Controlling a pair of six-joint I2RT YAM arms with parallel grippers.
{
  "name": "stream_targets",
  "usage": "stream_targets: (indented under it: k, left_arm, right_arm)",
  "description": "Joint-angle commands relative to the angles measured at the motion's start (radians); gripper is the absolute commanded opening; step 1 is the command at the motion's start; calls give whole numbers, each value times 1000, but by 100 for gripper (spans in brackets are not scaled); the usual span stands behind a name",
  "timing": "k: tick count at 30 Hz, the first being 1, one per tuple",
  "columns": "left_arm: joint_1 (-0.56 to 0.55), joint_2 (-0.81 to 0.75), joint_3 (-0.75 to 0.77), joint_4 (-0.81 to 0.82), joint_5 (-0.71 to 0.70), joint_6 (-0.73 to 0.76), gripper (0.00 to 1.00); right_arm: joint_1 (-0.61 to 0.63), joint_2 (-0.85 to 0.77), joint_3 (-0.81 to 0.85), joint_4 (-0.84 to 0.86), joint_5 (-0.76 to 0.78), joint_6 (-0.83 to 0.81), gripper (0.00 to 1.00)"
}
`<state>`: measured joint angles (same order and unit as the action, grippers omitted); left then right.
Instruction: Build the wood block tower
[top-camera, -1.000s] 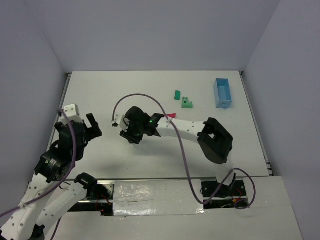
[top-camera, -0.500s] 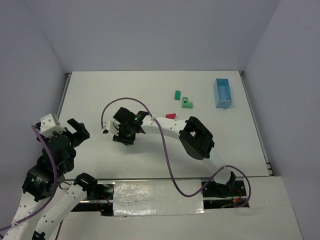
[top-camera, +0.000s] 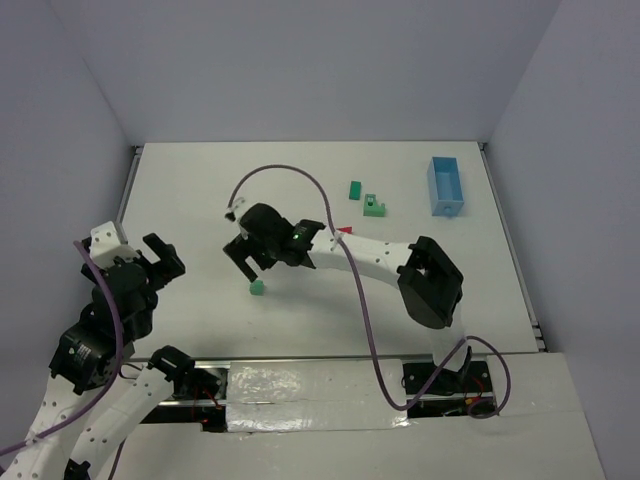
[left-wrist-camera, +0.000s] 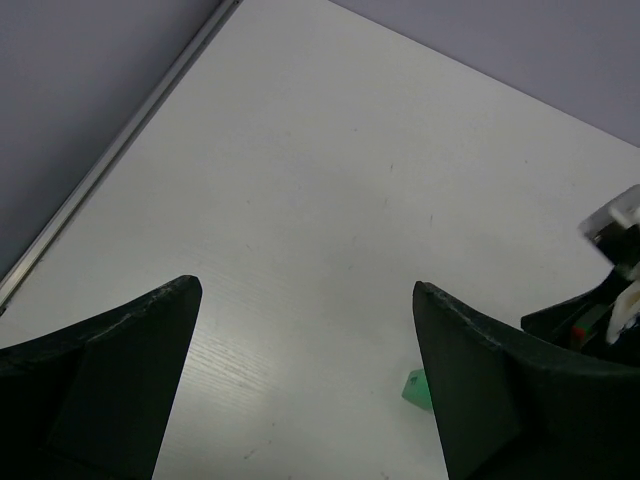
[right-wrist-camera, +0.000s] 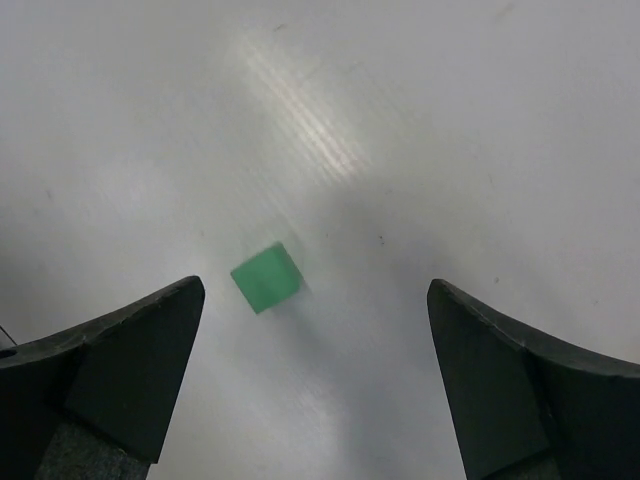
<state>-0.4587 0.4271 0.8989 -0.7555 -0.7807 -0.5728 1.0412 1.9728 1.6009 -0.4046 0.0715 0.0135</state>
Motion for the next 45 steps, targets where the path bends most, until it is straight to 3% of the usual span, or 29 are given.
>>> stream_targets:
  k: [1, 4, 7, 13, 16, 20, 31, 37, 45]
  left_arm:
    - [5, -17, 9, 28, -15, 13, 99]
    - [5, -18, 9, 25, -15, 11, 100]
    - [5, -16, 9, 27, -8, 14, 100]
    - [5, -17, 6, 35, 6, 22, 100]
    - [5, -24, 3, 38, 15, 25, 100]
    - [5, -16, 0, 50, 35, 39, 100]
    - [5, -8, -3, 58, 57, 51, 99]
    - [3, -7, -3, 62, 64, 54, 99]
    - [5, -7, -3, 64, 69, 57, 100]
  right_arm:
    - [-6, -48, -47, 46, 191, 532, 100]
    - [26, -29, -59, 4, 336, 748, 100]
    - [77, 50, 55, -173, 509, 914, 95]
    - [154, 175, 206, -295, 599, 996, 82]
    - [160, 205, 225, -303, 611, 1002, 70]
    - [160, 230, 234, -294, 604, 996, 62]
    - [158, 333, 311, -315, 553, 976, 59]
    - [161, 316, 291, -293, 551, 928, 31]
    - [181, 238, 189, -192, 544, 768, 29]
